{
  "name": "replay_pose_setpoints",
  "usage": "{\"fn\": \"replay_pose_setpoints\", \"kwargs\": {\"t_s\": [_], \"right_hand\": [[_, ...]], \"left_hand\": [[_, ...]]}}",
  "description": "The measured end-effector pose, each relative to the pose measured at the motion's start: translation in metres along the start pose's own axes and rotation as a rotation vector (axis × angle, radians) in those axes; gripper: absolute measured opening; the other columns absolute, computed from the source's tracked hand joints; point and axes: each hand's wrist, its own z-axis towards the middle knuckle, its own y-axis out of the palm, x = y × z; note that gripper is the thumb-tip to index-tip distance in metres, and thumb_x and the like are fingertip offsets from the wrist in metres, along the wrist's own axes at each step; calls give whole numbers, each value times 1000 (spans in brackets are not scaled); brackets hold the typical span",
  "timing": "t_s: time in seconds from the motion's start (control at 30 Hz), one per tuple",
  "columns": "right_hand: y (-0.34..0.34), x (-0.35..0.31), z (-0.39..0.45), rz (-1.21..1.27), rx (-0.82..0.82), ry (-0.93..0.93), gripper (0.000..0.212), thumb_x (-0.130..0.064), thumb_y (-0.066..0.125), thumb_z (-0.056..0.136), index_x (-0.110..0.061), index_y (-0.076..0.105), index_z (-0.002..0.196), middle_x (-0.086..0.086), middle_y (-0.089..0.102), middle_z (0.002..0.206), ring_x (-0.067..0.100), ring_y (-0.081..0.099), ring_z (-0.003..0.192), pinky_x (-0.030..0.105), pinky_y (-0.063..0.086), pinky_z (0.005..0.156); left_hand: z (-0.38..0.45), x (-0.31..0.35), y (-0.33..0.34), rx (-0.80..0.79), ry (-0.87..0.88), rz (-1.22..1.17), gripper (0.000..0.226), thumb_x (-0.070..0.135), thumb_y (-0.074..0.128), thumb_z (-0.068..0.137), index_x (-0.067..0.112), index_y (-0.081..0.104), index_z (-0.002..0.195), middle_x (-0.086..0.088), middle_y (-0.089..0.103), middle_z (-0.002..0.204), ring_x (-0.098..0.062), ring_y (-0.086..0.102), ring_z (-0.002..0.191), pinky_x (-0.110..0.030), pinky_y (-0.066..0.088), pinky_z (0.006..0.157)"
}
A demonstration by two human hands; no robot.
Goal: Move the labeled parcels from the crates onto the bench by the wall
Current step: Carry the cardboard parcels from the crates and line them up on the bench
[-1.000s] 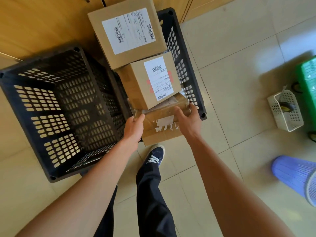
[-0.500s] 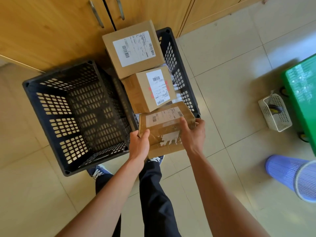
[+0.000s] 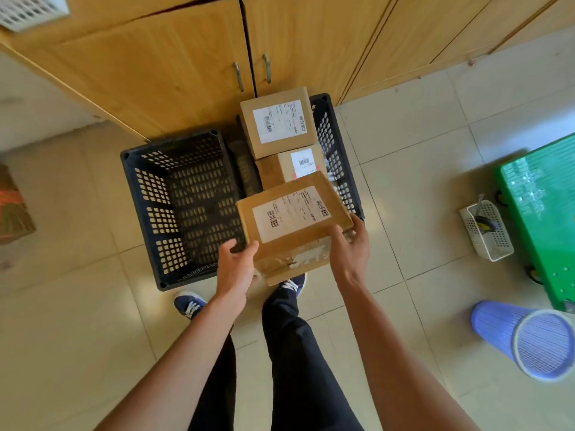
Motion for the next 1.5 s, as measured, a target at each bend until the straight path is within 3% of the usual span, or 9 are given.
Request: {"fn": "replay_pose_setpoints", "kwargs": {"t_s": [0.27, 0.43, 0.7, 0.8, 0.9, 1.1, 1.23, 1.37, 1.5], "right_hand": [[55, -103, -104, 59, -256, -301, 50, -32, 58, 82, -29, 52, 131, -5, 61, 120, 9, 60, 110, 31, 60, 81], [115, -154, -192, 28, -417, -514, 50, -35, 60, 83, -29, 52, 132, -7, 62, 118, 1, 59, 106, 17, 57, 77], [257, -181, -386, 37, -619, -738, 65, -49, 61, 87, -51, 31, 145, -13, 48, 148, 9, 47, 136, 49, 45, 110], [312, -177, -474, 66, -670, -693, 95, -44, 72, 85, -50, 6, 152, -9, 41, 153, 9, 48, 135, 42, 49, 107], [353, -170, -549, 139, -714, -651, 109, -22, 77, 88, -41, -5, 157, -19, 56, 129, -7, 62, 109, 15, 56, 80], [414, -177, -657, 161, -827, -722, 101, -17, 81, 84, -37, 14, 157, -26, 59, 124, -11, 62, 105, 33, 55, 97], [454, -180, -711, 167, -992, -746, 99, -9, 82, 82, -30, 20, 155, -17, 57, 133, -3, 61, 114, 40, 55, 99], [502, -174, -747, 138, -1128, -753, 93, -10, 85, 79, -34, 29, 149, -12, 55, 134, -7, 59, 114, 31, 56, 94], [554, -171, -781, 89, -1229, -734, 85, -20, 88, 76, -42, 38, 141, -25, 63, 123, 5, 59, 124, 48, 49, 106]], "left_hand": [[-56, 39, -137, 103, 157, -218, 19, 30, 71, 94, 28, 58, 108, 14, 63, 105, -10, 62, 100, -47, 58, 90], [-82, 34, -245, 129, 214, -505, 43, 15, 73, 92, 23, 50, 127, 3, 67, 120, -19, 65, 112, -45, 63, 78], [-126, -23, -438, 297, 451, -872, 66, -5, 61, 96, 41, 52, 142, 12, 73, 117, -9, 71, 105, -40, 62, 76], [-141, -44, -505, 451, 567, -929, 68, -9, 59, 94, 42, 54, 138, 5, 74, 118, -16, 69, 113, -39, 59, 91], [-155, -63, -559, 550, 652, -1009, 68, -11, 56, 93, 40, 54, 138, -1, 72, 123, -20, 66, 117, -47, 56, 96], [-175, -111, -642, 723, 657, -1147, 71, 6, 69, 93, 43, 42, 148, 1, 66, 131, -10, 69, 109, -41, 59, 91], [-184, -147, -707, 816, 593, -1103, 55, 24, 74, 92, 41, 47, 137, 11, 64, 128, -8, 66, 112, -48, 54, 99], [-195, -182, -803, 1130, 527, -897, 47, 36, 71, 93, 32, 49, 134, 14, 54, 135, -4, 49, 126, -43, 44, 109], [-193, -207, -890, 1252, 565, -695, 50, 39, 75, 89, 34, 50, 132, 16, 52, 138, 1, 43, 132, -37, 42, 107]]}}
